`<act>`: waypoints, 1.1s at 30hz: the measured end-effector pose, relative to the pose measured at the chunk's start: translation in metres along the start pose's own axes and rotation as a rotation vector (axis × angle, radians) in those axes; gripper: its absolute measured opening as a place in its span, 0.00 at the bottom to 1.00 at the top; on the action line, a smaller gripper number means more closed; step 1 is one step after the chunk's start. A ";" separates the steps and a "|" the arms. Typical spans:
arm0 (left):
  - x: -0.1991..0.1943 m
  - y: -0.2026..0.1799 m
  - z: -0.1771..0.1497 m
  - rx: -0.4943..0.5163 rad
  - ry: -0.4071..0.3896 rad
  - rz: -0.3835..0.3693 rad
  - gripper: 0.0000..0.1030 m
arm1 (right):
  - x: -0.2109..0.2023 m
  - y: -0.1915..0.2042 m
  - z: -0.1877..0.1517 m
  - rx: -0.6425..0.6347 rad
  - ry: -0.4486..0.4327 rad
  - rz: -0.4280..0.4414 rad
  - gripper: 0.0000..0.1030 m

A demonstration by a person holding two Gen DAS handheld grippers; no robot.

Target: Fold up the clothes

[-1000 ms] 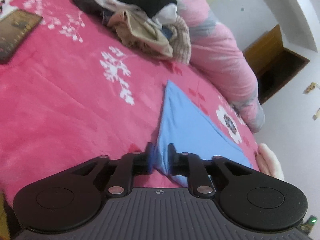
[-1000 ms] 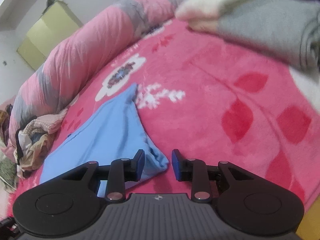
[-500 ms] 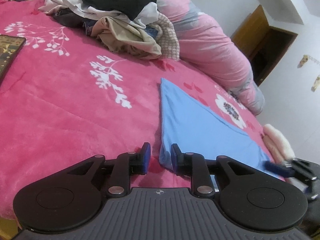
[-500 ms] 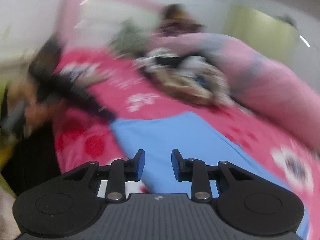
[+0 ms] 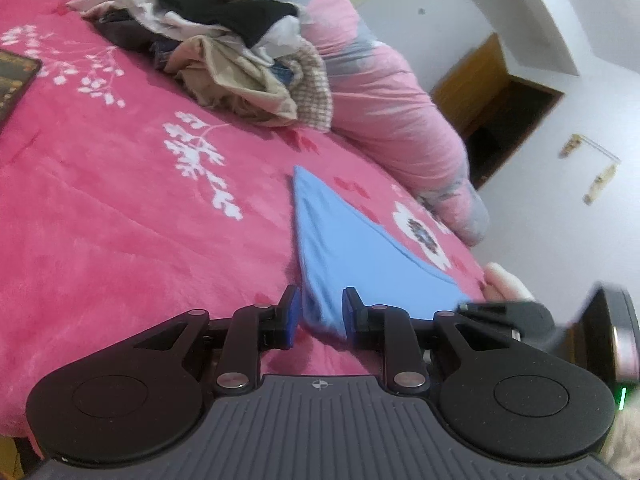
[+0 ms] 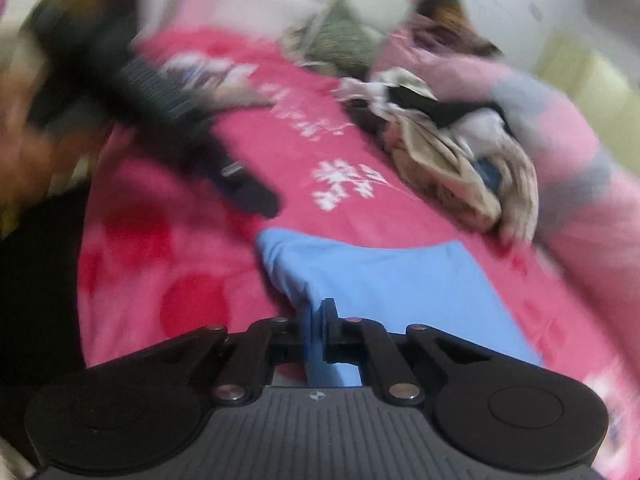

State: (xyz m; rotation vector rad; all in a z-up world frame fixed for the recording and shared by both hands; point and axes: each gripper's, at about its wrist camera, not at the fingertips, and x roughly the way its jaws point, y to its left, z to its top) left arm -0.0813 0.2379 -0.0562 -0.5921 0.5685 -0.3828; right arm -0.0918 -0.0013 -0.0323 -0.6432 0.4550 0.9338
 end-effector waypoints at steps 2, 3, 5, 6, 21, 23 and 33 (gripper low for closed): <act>0.000 -0.005 -0.002 0.063 0.012 -0.003 0.29 | -0.002 -0.017 0.001 0.101 -0.006 0.032 0.03; 0.002 -0.010 -0.003 0.101 0.019 0.000 0.32 | -0.003 -0.023 0.000 0.138 -0.007 0.043 0.03; 0.007 -0.018 -0.005 0.161 0.029 0.012 0.35 | -0.004 -0.031 -0.001 0.188 -0.011 0.060 0.04; 0.010 -0.021 -0.006 0.188 0.035 0.018 0.35 | -0.005 -0.034 -0.001 0.206 -0.015 0.068 0.04; 0.025 -0.039 -0.001 0.362 0.004 0.036 0.09 | -0.004 -0.050 -0.005 0.293 -0.030 0.105 0.04; 0.027 -0.038 0.000 0.374 0.010 0.043 0.06 | -0.003 -0.051 -0.006 0.298 -0.030 0.113 0.04; 0.020 -0.021 0.010 0.340 0.017 0.042 0.01 | -0.004 -0.046 -0.007 0.302 -0.032 0.135 0.04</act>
